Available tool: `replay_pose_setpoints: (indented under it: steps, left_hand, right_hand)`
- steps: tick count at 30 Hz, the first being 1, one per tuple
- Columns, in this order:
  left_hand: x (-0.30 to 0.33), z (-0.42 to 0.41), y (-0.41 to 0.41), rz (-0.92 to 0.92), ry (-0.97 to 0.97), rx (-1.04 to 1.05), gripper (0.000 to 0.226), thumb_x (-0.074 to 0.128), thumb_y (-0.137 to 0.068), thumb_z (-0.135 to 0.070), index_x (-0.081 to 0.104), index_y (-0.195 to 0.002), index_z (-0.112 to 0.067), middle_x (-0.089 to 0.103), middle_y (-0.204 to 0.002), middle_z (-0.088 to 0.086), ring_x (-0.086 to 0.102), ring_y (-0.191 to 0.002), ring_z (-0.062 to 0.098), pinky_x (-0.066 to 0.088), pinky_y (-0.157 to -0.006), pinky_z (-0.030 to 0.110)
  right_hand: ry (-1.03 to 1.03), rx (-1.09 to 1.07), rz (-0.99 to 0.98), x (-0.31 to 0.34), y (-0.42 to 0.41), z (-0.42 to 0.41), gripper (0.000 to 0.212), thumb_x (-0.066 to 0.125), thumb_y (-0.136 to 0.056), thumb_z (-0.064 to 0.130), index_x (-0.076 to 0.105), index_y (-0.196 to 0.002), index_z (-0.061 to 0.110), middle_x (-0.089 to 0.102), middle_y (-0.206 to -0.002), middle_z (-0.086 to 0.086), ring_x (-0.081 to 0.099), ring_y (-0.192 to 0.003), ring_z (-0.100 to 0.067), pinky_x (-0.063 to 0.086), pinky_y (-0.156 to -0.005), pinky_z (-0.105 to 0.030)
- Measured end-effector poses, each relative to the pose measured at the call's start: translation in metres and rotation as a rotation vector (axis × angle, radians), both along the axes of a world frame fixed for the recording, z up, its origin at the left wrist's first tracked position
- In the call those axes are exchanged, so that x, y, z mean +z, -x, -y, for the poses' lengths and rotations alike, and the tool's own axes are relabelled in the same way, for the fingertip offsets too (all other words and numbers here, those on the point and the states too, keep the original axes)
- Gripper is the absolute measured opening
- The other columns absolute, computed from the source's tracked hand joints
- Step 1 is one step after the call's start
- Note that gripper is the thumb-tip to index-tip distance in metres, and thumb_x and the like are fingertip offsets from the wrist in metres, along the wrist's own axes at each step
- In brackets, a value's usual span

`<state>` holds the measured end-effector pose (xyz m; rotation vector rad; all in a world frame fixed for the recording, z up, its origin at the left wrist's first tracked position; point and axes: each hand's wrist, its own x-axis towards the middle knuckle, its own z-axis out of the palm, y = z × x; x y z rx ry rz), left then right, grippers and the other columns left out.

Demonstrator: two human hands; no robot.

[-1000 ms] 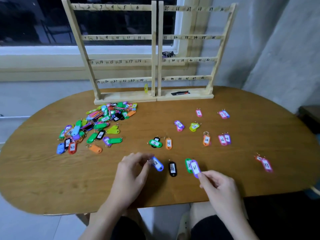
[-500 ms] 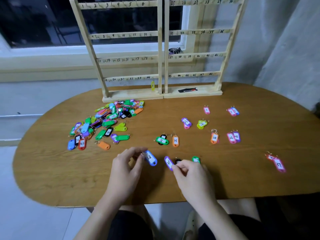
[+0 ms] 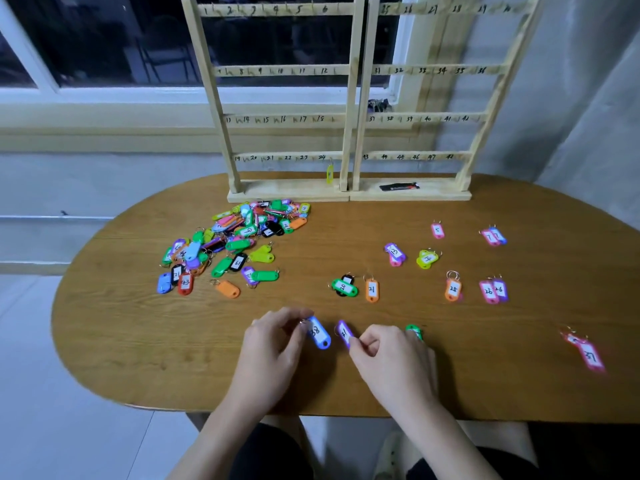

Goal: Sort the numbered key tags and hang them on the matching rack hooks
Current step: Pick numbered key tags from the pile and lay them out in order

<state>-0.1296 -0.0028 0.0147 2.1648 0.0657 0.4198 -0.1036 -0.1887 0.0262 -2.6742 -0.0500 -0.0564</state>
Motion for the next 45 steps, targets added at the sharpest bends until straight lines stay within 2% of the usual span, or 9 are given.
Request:
replay_pose_setpoints:
  steps: [5,9,12,17,21,27,33,38,45]
  left_hand:
    - [-0.004,0.007,-0.002,0.021,-0.012,-0.029,0.017,0.061,-0.089,-0.030,0.069,-0.096,-0.043,0.068,-0.090,-0.024,0.061,-0.086,0.000,0.047,-0.081,0.030]
    - [-0.003,0.017,-0.008,0.034,-0.023,-0.072,0.019,0.063,-0.090,-0.030,0.065,-0.095,-0.049,0.067,-0.085,-0.021,0.061,-0.088,0.004,0.043,-0.084,0.022]
    - [0.003,0.031,-0.018,0.034,-0.052,-0.145,0.018,0.065,-0.094,-0.026,0.068,-0.099,-0.043,0.067,-0.086,-0.020,0.059,-0.090,0.005,0.040,-0.085,0.020]
    - [0.012,0.067,-0.041,0.043,-0.094,-0.265,0.014,0.067,-0.092,-0.029,0.070,-0.102,-0.038,0.063,-0.083,-0.019,0.057,-0.085,0.004,0.042,-0.084,0.026]
    - [0.014,0.109,-0.062,0.027,-0.122,-0.417,0.019,0.064,-0.088,-0.035,0.071,-0.104,-0.030,0.067,-0.085,-0.014,0.058,-0.086,0.007,0.047,-0.084,0.033]
    - [0.014,0.193,-0.084,0.007,-0.253,-0.621,0.021,0.069,-0.091,-0.025,0.067,-0.112,-0.030,0.068,-0.092,-0.014,0.054,-0.095,0.009,0.036,-0.091,0.033]
    - [0.007,0.259,-0.102,-0.019,-0.242,-0.755,0.027,0.070,-0.090,-0.022,0.067,-0.116,-0.029,0.070,-0.097,-0.013,0.058,-0.098,0.009,0.042,-0.094,0.036]
    - [0.008,0.303,-0.116,-0.044,-0.136,-0.819,0.023,0.069,-0.091,-0.019,0.068,-0.113,-0.026,0.070,-0.095,-0.008,0.062,-0.095,0.012,0.050,-0.091,0.037]
    - [0.008,0.362,-0.134,0.018,-0.283,-0.827,0.024,0.065,-0.095,-0.023,0.067,-0.119,-0.026,0.069,-0.100,-0.009,0.054,-0.102,0.017,0.038,-0.097,0.038]
  right_hand:
    - [-0.047,0.010,0.051,-0.004,0.002,0.010,0.043,0.064,-0.089,0.053,0.052,-0.061,0.023,0.058,-0.054,0.010,0.049,-0.055,-0.016,0.047,-0.056,-0.030]
    - [-0.155,-0.037,0.078,-0.009,0.006,0.037,0.041,0.072,-0.086,0.046,0.053,-0.055,0.026,0.058,-0.054,0.021,0.054,-0.050,-0.013,0.046,-0.048,-0.029]
    - [-0.171,-0.108,0.115,-0.010,0.011,0.070,0.038,0.075,-0.085,0.041,0.057,-0.055,0.026,0.058,-0.050,0.017,0.056,-0.048,-0.009,0.042,-0.042,-0.026]
    - [-0.153,-0.255,0.133,-0.003,0.025,0.131,0.031,0.074,-0.088,0.038,0.062,-0.060,0.030,0.060,-0.052,0.018,0.061,-0.055,-0.005,0.051,-0.049,-0.027]
    - [-0.157,-0.357,0.160,-0.004,0.037,0.169,0.033,0.071,-0.089,0.036,0.061,-0.059,0.027,0.061,-0.054,0.019,0.061,-0.055,-0.006,0.054,-0.055,-0.037]
    - [-0.190,-0.426,0.200,-0.015,0.049,0.200,0.038,0.068,-0.089,0.036,0.055,-0.057,0.022,0.058,-0.051,0.011,0.057,-0.052,-0.010,0.051,-0.052,-0.040]
    - [-0.217,-0.461,0.215,-0.013,0.056,0.228,0.035,0.064,-0.088,0.040,0.055,-0.059,0.024,0.058,-0.053,0.009,0.057,-0.051,-0.011,0.051,-0.050,-0.042]
    - [-0.218,-0.486,0.178,-0.012,0.059,0.250,0.039,0.067,-0.091,0.037,0.052,-0.055,0.028,0.056,-0.051,0.010,0.059,-0.054,-0.009,0.046,-0.047,-0.024]
    - [-0.225,-0.532,0.191,-0.013,0.065,0.280,0.047,0.070,-0.090,0.030,0.043,-0.052,0.033,0.058,-0.057,0.016,0.057,-0.056,-0.005,0.037,-0.046,-0.011]
